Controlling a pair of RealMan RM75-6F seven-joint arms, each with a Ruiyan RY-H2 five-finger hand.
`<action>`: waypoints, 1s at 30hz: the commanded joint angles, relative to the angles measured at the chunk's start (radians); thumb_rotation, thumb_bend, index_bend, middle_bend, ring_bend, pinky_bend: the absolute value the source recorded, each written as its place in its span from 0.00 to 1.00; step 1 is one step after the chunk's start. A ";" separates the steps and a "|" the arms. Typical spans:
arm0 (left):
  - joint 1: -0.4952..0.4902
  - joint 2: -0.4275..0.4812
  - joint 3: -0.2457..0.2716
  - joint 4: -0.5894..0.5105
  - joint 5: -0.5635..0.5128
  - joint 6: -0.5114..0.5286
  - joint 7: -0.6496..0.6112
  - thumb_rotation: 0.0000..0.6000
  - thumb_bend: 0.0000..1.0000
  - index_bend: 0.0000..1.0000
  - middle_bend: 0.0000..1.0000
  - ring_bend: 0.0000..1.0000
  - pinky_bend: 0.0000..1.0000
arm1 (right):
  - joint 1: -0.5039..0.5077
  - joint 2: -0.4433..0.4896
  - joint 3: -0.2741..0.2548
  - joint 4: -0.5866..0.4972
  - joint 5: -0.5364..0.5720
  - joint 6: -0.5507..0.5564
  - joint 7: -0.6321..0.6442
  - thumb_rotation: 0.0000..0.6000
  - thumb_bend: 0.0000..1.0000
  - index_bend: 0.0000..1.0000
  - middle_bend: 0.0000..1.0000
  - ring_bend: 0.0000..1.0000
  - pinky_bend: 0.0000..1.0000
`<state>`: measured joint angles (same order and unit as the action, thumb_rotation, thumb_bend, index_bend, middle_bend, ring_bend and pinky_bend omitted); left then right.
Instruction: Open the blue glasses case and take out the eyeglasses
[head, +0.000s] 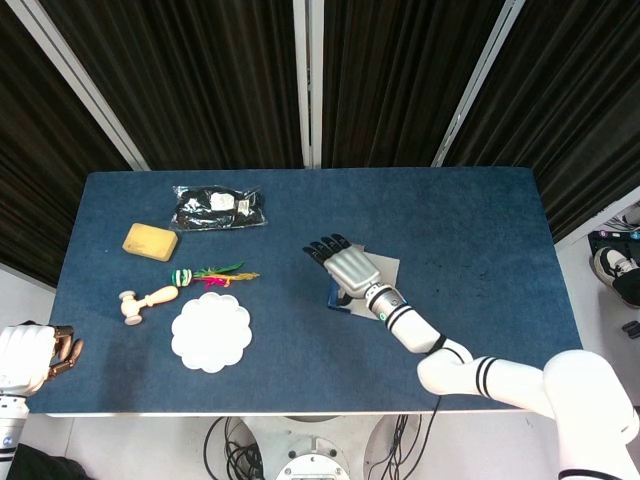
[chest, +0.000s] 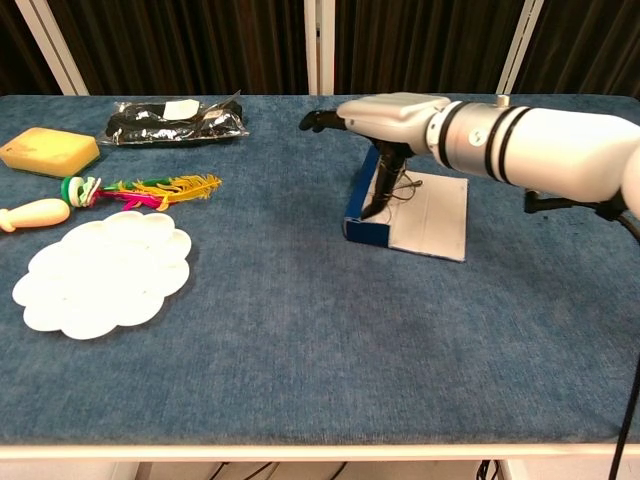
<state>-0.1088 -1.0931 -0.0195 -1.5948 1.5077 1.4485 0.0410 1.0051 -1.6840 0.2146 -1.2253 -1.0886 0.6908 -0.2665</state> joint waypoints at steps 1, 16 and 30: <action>0.000 0.000 0.000 0.000 0.001 0.000 -0.001 1.00 0.39 0.84 0.98 0.84 0.66 | 0.031 -0.027 0.019 0.030 0.041 -0.011 -0.041 1.00 0.00 0.00 0.07 0.00 0.00; -0.001 0.003 0.002 0.002 0.004 -0.003 -0.007 1.00 0.39 0.84 0.98 0.83 0.66 | 0.060 0.029 0.017 -0.005 0.153 -0.012 -0.137 1.00 0.02 0.03 0.14 0.00 0.00; -0.001 0.002 0.001 -0.002 0.001 -0.002 0.001 1.00 0.39 0.84 0.98 0.83 0.66 | 0.093 0.037 -0.040 0.072 0.225 -0.087 -0.174 1.00 0.22 0.23 0.16 0.00 0.00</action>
<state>-0.1101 -1.0914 -0.0185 -1.5966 1.5084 1.4461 0.0423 1.0929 -1.6408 0.1765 -1.1602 -0.8633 0.6096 -0.4429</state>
